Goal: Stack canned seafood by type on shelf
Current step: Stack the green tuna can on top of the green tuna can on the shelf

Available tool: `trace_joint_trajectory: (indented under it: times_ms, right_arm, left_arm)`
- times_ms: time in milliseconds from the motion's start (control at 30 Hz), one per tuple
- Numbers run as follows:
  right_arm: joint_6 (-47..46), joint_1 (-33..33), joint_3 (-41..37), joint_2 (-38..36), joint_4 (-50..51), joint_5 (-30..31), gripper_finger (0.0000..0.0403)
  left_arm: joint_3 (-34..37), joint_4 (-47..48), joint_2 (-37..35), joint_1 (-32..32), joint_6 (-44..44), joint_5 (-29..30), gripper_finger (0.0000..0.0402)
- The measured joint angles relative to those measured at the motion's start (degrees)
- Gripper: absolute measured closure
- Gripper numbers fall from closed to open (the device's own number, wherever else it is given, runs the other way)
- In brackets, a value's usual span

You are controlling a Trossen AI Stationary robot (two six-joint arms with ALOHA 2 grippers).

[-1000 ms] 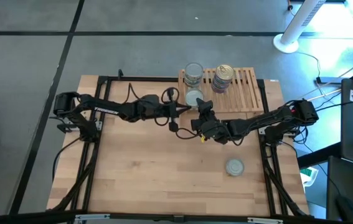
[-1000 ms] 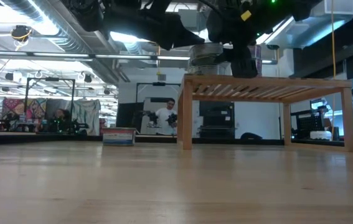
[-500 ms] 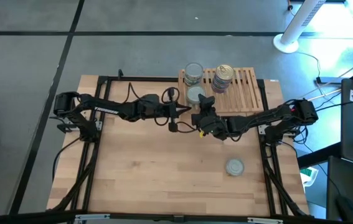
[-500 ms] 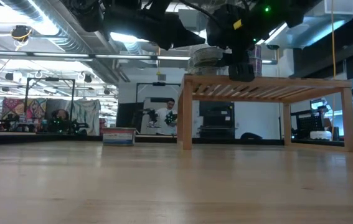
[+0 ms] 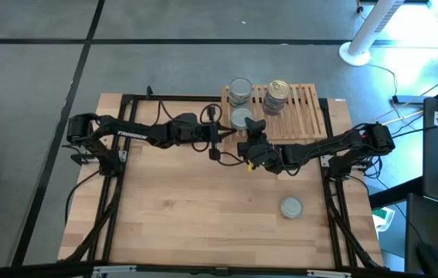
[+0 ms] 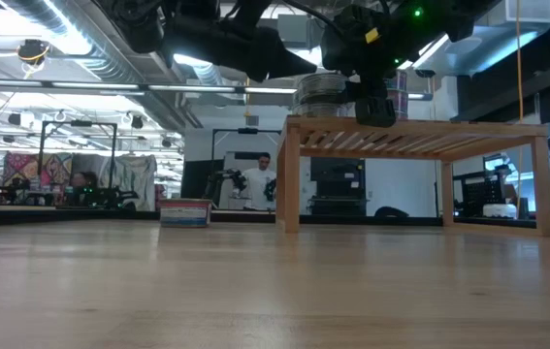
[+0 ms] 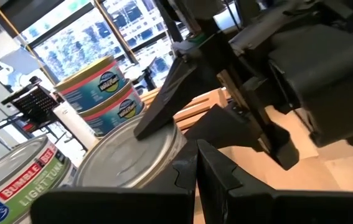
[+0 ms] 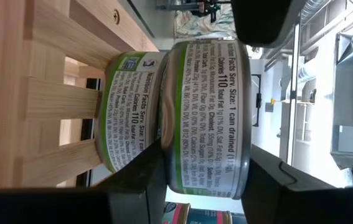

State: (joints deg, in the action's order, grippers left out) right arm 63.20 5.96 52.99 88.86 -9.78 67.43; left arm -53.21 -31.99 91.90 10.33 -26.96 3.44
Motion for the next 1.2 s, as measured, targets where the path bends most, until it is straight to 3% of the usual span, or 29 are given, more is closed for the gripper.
trace_joint_trajectory:
  times_ms: [567, 1200]
  right_arm:
    - [0.1, 0.0, 0.1, -0.1, -0.6, -0.2, 0.0184]
    - [-0.3, 0.0, 2.4, -2.2, 0.0, -7.5, 0.022]
  left_arm:
    - [0.0, 0.0, 0.0, 0.0, 0.0, -0.1, 0.0396]
    - [-0.1, -0.4, 0.0, -0.2, 3.1, -0.2, 0.0396]
